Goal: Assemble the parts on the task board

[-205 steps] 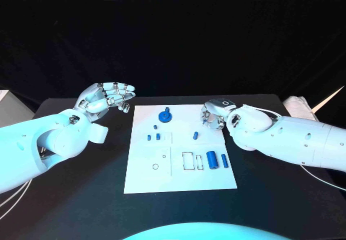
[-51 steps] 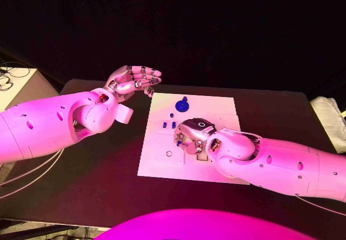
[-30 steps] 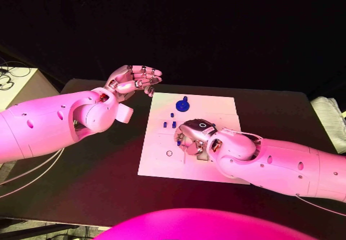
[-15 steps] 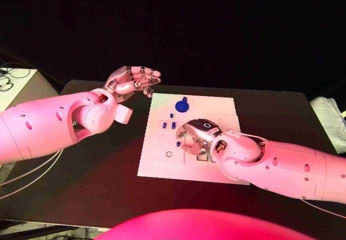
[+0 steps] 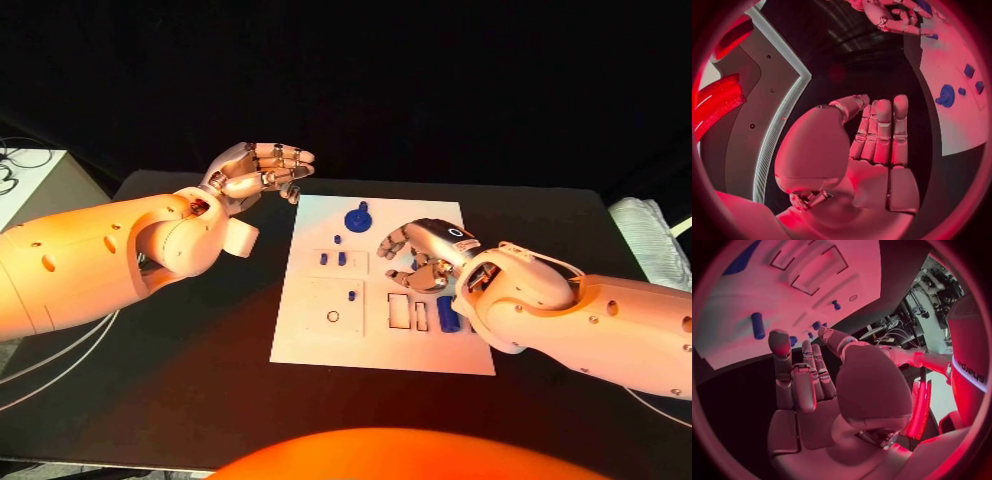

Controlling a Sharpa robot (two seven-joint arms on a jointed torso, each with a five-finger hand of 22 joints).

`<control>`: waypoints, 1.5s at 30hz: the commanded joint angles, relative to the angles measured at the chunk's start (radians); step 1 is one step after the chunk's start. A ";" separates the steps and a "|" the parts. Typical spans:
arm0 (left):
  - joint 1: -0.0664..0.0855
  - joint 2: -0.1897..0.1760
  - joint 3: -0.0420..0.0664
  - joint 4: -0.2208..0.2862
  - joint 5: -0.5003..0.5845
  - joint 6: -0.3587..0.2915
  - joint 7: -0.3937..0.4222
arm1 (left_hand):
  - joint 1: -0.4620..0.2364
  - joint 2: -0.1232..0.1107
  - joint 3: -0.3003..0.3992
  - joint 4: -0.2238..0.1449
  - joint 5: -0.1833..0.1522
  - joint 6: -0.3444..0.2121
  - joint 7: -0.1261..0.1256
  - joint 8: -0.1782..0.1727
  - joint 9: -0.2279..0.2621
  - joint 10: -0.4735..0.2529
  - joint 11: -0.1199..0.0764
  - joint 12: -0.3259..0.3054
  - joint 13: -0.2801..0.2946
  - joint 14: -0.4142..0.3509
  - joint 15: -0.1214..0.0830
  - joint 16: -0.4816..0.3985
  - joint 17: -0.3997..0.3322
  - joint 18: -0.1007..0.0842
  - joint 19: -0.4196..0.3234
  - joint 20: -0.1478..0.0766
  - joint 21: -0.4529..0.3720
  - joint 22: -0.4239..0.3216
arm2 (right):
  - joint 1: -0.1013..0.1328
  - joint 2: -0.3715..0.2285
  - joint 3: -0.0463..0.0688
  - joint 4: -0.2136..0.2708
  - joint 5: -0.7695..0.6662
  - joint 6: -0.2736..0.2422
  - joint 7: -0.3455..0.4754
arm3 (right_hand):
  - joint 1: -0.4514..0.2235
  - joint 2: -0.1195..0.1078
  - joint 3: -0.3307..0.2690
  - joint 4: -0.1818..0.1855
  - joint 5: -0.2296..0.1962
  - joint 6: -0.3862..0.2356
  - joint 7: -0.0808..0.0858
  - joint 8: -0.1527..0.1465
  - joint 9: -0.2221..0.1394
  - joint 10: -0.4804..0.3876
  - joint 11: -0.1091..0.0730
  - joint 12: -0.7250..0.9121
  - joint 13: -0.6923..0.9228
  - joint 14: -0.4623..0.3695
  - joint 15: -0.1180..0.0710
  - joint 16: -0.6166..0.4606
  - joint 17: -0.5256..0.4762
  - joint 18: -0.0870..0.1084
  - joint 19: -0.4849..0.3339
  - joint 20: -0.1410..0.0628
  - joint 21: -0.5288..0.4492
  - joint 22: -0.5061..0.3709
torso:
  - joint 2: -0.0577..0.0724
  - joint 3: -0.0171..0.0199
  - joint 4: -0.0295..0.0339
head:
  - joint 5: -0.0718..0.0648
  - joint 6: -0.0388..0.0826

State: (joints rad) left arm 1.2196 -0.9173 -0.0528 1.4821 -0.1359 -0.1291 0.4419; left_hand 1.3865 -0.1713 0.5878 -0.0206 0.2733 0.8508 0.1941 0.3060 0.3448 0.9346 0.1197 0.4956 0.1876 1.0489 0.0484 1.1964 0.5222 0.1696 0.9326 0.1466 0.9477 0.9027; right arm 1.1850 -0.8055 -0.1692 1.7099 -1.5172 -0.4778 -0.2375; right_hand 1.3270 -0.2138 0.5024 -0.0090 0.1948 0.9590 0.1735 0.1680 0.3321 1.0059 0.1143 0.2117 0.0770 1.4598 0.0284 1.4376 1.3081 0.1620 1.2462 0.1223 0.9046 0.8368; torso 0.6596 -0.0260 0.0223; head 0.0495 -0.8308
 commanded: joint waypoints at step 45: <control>-0.001 0.001 0.001 0.000 0.007 0.021 -0.003 | -0.015 -0.002 0.005 0.004 -0.002 -0.006 -0.001 -0.001 -0.001 -0.006 0.006 0.002 -0.002 -0.004 0.003 -0.003 -0.001 0.015 -0.007 -0.001 0.005 0.000 | 0.017 0.025 -0.002 -0.154 -0.061 0.204 -0.029 | 0.128 0.030 -0.137 0.151 -0.046 0.022 -0.017 -0.019 -0.003 -0.044 -0.010 0.085 -0.011 0.067 -0.010 0.034 0.056 -0.017 0.045 -0.007 -0.022 0.024 | 0.000 -0.0002 -0.0005 | -0.018 0.010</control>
State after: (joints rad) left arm 1.2196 -0.9176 -0.0529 1.4804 -0.1342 -0.1242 0.4336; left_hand 1.3823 -0.1756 0.5878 -0.0206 0.2733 0.8508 0.1941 0.3060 0.3450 0.9310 0.1234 0.4957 0.1868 1.0489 0.0484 1.1964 0.5223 0.1695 0.9326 0.1466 0.9477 0.9024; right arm 1.2029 -0.7816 -0.1712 1.5570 -1.5634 -0.2941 -0.2641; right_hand 1.4575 -0.1751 0.3610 0.1412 0.1544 0.9743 0.1549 0.1431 0.3293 0.9542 0.1019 0.2930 0.0666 1.4632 0.0248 1.4675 1.3078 0.1622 1.2827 0.1163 0.8801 0.8604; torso 0.6599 -0.0258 0.0214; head 0.0330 -0.8209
